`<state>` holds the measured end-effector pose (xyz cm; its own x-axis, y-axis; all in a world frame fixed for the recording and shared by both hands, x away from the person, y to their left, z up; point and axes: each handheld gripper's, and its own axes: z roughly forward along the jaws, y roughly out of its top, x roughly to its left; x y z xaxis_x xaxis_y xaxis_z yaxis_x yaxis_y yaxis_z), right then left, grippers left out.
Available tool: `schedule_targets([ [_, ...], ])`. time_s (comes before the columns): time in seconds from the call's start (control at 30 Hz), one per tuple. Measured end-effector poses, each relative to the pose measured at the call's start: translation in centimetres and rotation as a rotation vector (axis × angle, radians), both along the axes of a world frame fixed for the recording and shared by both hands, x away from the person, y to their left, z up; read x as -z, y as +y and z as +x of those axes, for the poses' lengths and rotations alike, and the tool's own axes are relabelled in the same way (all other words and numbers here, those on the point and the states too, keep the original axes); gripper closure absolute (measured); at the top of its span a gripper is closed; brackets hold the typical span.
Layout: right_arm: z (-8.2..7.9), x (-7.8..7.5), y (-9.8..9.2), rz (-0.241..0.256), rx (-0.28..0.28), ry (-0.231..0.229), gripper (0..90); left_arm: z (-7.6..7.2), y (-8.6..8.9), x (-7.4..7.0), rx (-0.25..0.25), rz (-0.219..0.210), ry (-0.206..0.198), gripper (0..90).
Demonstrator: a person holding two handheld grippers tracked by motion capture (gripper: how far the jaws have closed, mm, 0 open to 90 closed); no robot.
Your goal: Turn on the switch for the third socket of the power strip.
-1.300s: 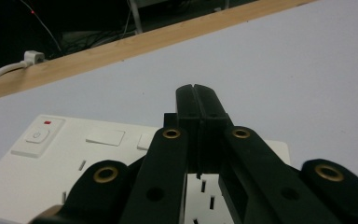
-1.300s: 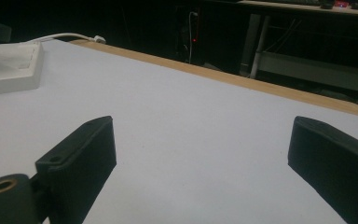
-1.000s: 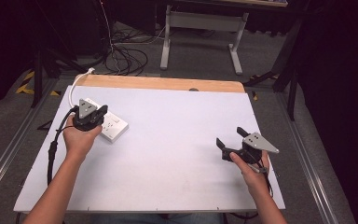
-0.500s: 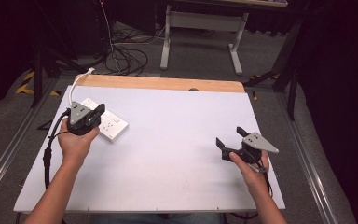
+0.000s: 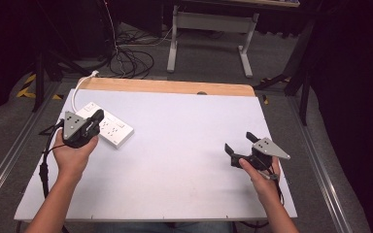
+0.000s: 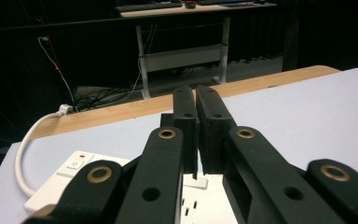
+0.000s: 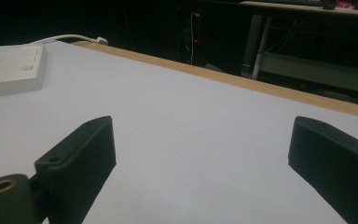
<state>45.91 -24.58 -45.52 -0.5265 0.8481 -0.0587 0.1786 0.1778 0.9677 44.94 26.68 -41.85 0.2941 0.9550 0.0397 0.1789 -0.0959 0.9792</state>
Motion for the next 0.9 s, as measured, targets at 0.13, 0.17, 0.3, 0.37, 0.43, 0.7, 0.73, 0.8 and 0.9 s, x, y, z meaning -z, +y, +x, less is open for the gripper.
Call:
schedule_targets([
  [0.13,0.0,0.0,0.1,-0.006,-0.004,0.002,7.6,-0.5,0.3,0.0,0.001,-0.008,-0.005,85.2],
  [0.17,0.0,0.0,0.1,-0.007,-0.003,0.001,7.6,-0.6,0.4,-0.1,0.002,-0.006,-0.004,84.6],
  [0.3,-0.1,0.1,0.2,-0.009,-0.003,0.005,7.6,-0.9,0.4,-0.1,0.018,-0.003,0.007,79.0],
  [0.37,-0.1,0.1,0.1,-0.007,-0.003,0.005,7.6,-1.1,0.4,-0.1,0.021,-0.001,0.009,75.1],
  [0.43,-0.1,0.0,0.1,-0.007,-0.002,0.002,7.6,-1.4,0.4,-0.1,0.019,-0.003,0.007,72.3],
  [0.7,-0.1,0.0,0.1,-0.007,-0.003,0.001,7.6,-1.7,0.0,-0.5,-0.014,-0.024,-0.009,57.7],
  [0.73,-0.1,0.0,0.1,-0.005,-0.005,0.001,7.6,-1.8,0.0,-0.6,-0.021,-0.028,-0.014,55.8],
  [0.8,-0.1,0.0,0.0,-0.002,-0.005,0.001,7.7,-2.1,0.0,-0.7,-0.03,-0.036,-0.016,52.5],
  [0.9,-0.1,0.0,0.0,-0.002,-0.005,0.0,7.7,-2.8,0.2,-0.7,-0.038,-0.036,-0.022,51.6],
])
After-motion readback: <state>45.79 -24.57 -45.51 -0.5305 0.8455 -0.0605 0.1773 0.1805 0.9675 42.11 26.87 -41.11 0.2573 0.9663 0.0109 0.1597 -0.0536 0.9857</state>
